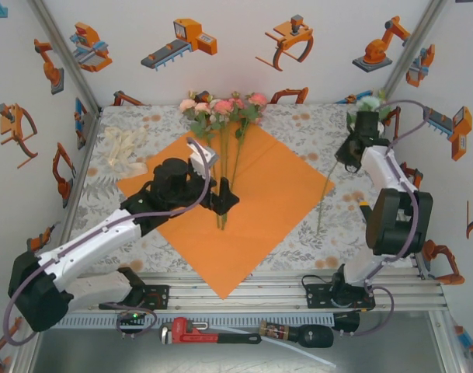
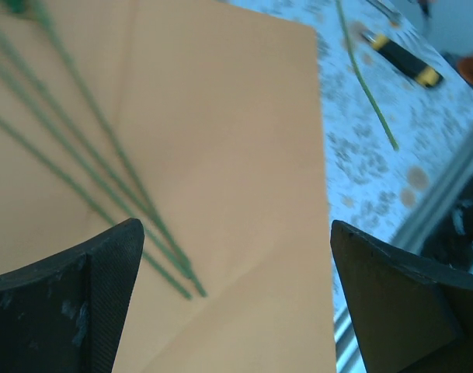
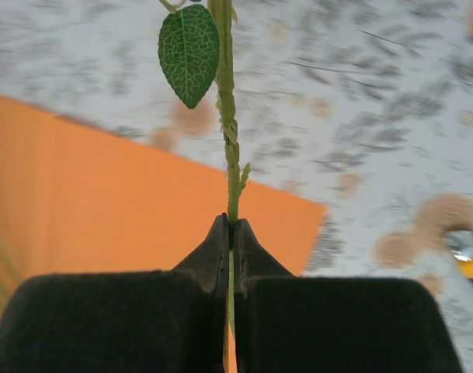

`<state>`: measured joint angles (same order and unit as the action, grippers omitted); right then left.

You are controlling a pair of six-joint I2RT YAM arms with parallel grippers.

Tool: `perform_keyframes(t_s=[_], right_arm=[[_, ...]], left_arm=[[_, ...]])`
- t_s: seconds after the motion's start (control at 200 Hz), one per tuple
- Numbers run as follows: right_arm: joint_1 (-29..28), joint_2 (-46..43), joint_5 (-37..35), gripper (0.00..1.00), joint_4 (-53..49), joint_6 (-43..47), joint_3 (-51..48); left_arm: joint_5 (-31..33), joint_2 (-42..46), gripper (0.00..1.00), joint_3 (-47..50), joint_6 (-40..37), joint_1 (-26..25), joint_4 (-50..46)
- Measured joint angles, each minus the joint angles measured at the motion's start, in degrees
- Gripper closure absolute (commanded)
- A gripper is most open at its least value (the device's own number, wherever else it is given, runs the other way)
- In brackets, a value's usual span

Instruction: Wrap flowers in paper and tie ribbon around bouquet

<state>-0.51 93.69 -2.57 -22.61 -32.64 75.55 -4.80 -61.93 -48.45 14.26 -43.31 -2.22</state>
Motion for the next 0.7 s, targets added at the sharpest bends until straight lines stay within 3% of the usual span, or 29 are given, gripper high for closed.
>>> perform_keyframes(t_s=[0.19,0.36,0.501,0.701], right_arm=[[-17.4,2.43,-1.77,1.0,5.7,-7.98,5.9],[-28.74,14.21,-4.59,1.0,8.39,-14.05,14.19],[-32.35,22.95,-5.57,1.0,8.96,-17.11,18.45],[-32.63,33.55,-4.52,1.0,7.37,-16.22,27.06]], left_arm=[[8.11,5.33,0.03,3.63,6.93,9.51,-3.28],[10.01,8.52,0.03,6.36,10.32,11.91,-6.47],[10.16,9.99,0.03,6.88,11.13,11.96,-7.69],[10.03,10.64,0.03,7.39,11.61,11.98,-7.87]])
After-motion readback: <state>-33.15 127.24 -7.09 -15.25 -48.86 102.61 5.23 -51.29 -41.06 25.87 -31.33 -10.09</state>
